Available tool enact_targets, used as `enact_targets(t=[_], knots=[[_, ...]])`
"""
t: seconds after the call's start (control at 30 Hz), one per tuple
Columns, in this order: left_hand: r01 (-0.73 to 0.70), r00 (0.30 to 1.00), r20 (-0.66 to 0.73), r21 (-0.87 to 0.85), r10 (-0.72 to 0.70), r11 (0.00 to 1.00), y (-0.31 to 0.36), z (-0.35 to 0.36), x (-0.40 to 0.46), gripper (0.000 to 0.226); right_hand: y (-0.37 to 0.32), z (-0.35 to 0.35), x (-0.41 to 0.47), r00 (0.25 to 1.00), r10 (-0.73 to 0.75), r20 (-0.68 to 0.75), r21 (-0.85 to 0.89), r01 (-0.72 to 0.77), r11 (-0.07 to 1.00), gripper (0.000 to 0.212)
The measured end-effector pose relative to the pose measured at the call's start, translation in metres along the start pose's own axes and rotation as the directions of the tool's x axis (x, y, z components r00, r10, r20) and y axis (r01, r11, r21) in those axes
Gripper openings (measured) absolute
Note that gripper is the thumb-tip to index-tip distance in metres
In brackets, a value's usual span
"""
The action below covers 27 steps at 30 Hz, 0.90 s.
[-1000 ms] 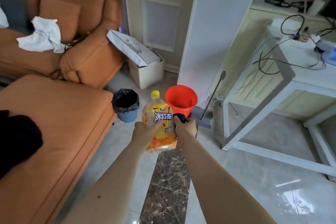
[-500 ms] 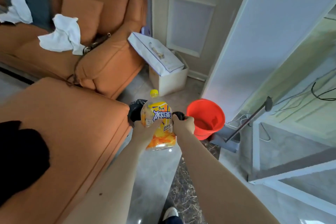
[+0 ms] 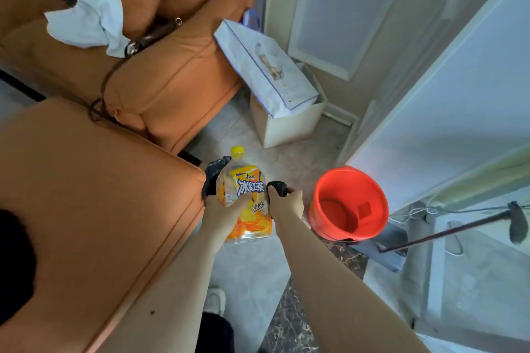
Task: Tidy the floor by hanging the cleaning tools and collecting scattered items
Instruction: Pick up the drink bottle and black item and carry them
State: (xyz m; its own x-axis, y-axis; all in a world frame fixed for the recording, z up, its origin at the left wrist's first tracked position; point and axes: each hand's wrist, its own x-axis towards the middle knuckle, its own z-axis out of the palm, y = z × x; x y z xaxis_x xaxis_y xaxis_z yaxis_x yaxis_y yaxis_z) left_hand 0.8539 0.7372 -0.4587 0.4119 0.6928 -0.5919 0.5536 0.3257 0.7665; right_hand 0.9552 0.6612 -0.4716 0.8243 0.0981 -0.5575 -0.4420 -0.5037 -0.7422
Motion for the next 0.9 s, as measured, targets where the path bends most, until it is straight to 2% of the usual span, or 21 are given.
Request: enact_targets(t=[0.07,0.17,0.23,0.4,0.53,0.6,0.77,0.9], knots=[[-0.002,1.000,-0.013,0.016,0.003,1.000,-0.008,0.004,0.028,0.052,0.008,0.020,0.022,0.999,0.033,0.015,0.014,-0.033,0.999,0.040],[0.092,0.994,-0.059,0.065,-0.088,0.994,-0.019,0.006,0.076,0.079,0.017,0.051,0.055,0.997,0.063,0.033,0.032,-0.064,0.997,0.042],[0.138,0.989,-0.071,0.127,-0.130,0.982,-0.028,0.008,0.107,0.089,0.024,0.068,0.076,0.995,0.087,0.046,0.047,-0.089,0.995,0.040],[0.236,0.971,-0.095,0.199,-0.220,0.951,-0.046,0.016,0.182,0.090,0.041,0.112,0.125,0.985,0.165,0.055,0.003,-0.165,0.986,0.033],[0.267,0.963,-0.100,0.216,-0.251,0.939,-0.051,0.021,0.239,0.102,0.045,0.142,0.159,0.976,0.207,0.063,-0.081,-0.202,0.976,0.037],[0.275,0.961,-0.091,0.233,-0.261,0.933,-0.049,0.022,0.263,0.105,0.042,0.155,0.173,0.973,0.223,0.057,-0.065,-0.219,0.973,0.043],[0.218,0.976,-0.075,0.261,-0.206,0.940,-0.040,0.024,0.295,0.084,0.028,0.175,0.190,0.970,0.201,0.137,-0.145,-0.181,0.973,0.056],[0.219,0.975,-0.043,0.298,-0.216,0.929,-0.033,0.024,0.304,0.070,0.021,0.180,0.194,0.949,0.199,0.243,-0.236,-0.141,0.962,0.049]])
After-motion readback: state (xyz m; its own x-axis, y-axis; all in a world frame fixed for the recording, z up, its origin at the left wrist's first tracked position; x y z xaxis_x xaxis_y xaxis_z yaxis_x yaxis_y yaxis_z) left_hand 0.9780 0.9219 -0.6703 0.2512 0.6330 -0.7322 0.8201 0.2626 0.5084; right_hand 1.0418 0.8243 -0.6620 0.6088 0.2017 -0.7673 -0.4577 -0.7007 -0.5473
